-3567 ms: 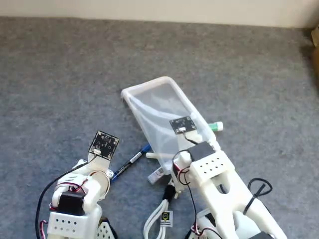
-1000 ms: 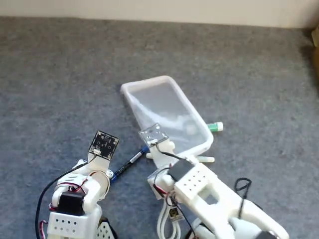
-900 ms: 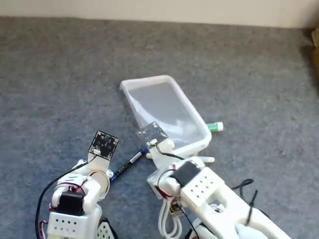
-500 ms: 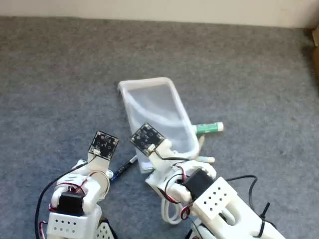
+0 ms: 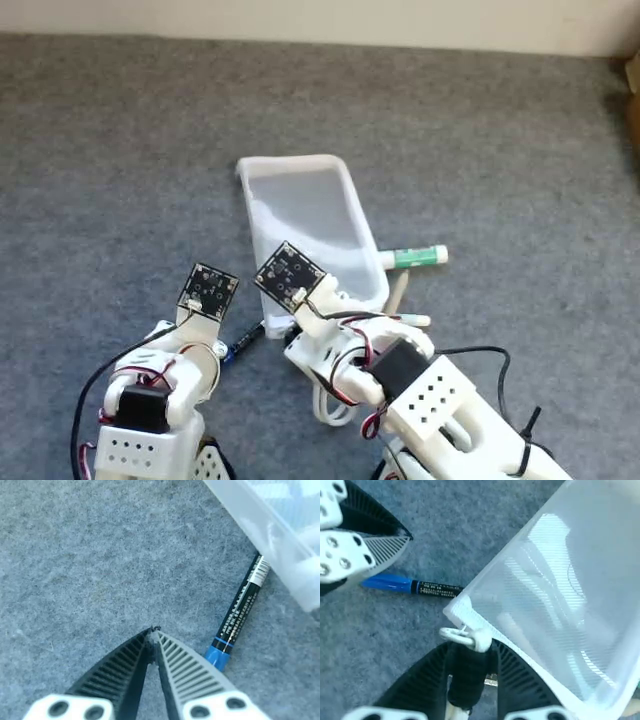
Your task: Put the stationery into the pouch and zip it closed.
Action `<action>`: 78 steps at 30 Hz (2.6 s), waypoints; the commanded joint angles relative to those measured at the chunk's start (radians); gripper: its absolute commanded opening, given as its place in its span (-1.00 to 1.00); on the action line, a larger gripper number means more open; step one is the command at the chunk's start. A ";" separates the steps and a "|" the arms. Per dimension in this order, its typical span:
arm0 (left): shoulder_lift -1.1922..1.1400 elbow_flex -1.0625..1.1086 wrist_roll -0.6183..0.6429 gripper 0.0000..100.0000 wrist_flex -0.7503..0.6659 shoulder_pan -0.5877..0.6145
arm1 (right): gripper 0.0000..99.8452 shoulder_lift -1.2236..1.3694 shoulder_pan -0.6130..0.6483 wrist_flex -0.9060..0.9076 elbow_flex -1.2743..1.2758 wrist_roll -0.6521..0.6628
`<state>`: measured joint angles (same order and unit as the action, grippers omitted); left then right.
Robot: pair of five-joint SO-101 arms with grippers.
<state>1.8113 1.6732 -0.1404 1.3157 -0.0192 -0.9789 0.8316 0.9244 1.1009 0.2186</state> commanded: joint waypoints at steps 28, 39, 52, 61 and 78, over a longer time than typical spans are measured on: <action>0.012 -0.412 0.106 -0.52 0.005 -0.019 | -0.99 -0.028 -0.119 -0.110 -0.189 -0.196; 0.010 -0.335 0.112 -0.52 -0.080 -0.058 | -0.99 -0.028 -0.050 -0.111 -0.189 -0.198; 0.010 -0.346 0.114 -0.52 -0.048 -0.180 | -0.99 -0.028 -0.044 -0.108 -0.186 -0.198; 0.010 -0.208 0.112 -0.59 -0.242 -0.091 | -0.99 -0.028 -0.044 -0.108 -0.182 -0.198; 0.010 -0.193 0.109 -0.99 -0.292 -0.084 | -0.99 -0.030 -0.051 0.022 -0.179 -0.189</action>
<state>1.8159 1.4968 -0.0345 1.0426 -0.1266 -0.9774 0.7795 0.8984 0.9843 0.0299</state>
